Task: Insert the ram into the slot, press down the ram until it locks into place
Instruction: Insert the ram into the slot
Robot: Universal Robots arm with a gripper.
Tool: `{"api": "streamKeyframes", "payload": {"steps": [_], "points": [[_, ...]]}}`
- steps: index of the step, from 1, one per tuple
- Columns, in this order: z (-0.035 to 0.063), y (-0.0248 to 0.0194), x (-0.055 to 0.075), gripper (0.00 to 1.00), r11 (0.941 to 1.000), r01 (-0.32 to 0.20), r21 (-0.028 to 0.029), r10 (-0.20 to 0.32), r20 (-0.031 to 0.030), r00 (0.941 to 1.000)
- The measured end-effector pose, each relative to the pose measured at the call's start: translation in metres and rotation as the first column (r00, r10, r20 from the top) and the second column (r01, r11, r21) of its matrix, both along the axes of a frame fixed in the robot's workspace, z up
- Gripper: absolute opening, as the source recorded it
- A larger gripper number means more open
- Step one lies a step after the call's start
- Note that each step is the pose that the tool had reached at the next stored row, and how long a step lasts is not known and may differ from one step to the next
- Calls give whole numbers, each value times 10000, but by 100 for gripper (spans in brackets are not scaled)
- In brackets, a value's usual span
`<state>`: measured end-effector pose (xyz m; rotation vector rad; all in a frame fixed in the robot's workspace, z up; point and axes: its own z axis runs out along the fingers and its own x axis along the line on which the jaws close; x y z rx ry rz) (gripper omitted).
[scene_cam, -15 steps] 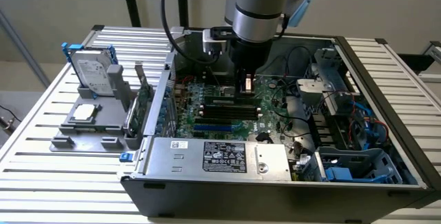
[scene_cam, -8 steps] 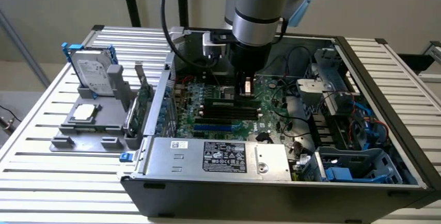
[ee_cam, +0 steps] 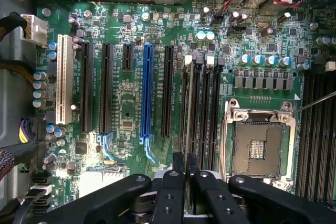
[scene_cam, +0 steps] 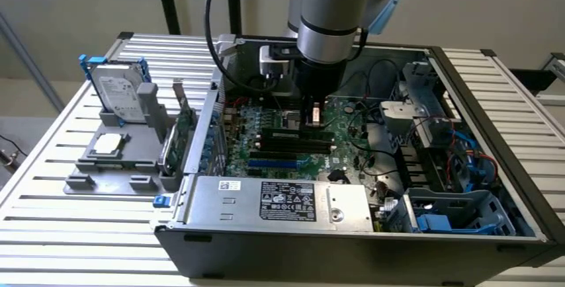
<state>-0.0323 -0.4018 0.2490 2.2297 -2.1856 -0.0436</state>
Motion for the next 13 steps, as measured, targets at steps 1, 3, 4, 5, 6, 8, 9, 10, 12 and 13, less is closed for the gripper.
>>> {"api": "streamKeyframes", "payload": {"steps": [1, 3, 4, 5, 6, 8, 9, 10, 12, 13], "points": [[-1, 0, 0, 14, 10000, 1, 0, -1, 0, 10000], [-5, 0, -6, 14, 10000, 0, 3, 0, 30, 10000], [-10, 0, -9, 14, 10000, -1, 6, 1, 49, 10000], [-15, 1, -13, 14, 10000, 0, 7, 0, 68, 10000], [-19, 1, -17, 14, 10000, 0, 4, 0, 83, 10000], [-28, 0, -22, 14, 10000, -1, 4, 1, 104, 9999], [-32, 0, -22, 14, 10000, -3, 4, 3, 106, 9999], [-36, 0, -22, 14, 10000, -4, 4, 4, 108, 9999], [-46, 0, -24, 14, 10000, -5, 3, 5, 113, 9999], [-53, 0, -25, 14, 10000, -7, 3, 7, 119, 9999]]}}
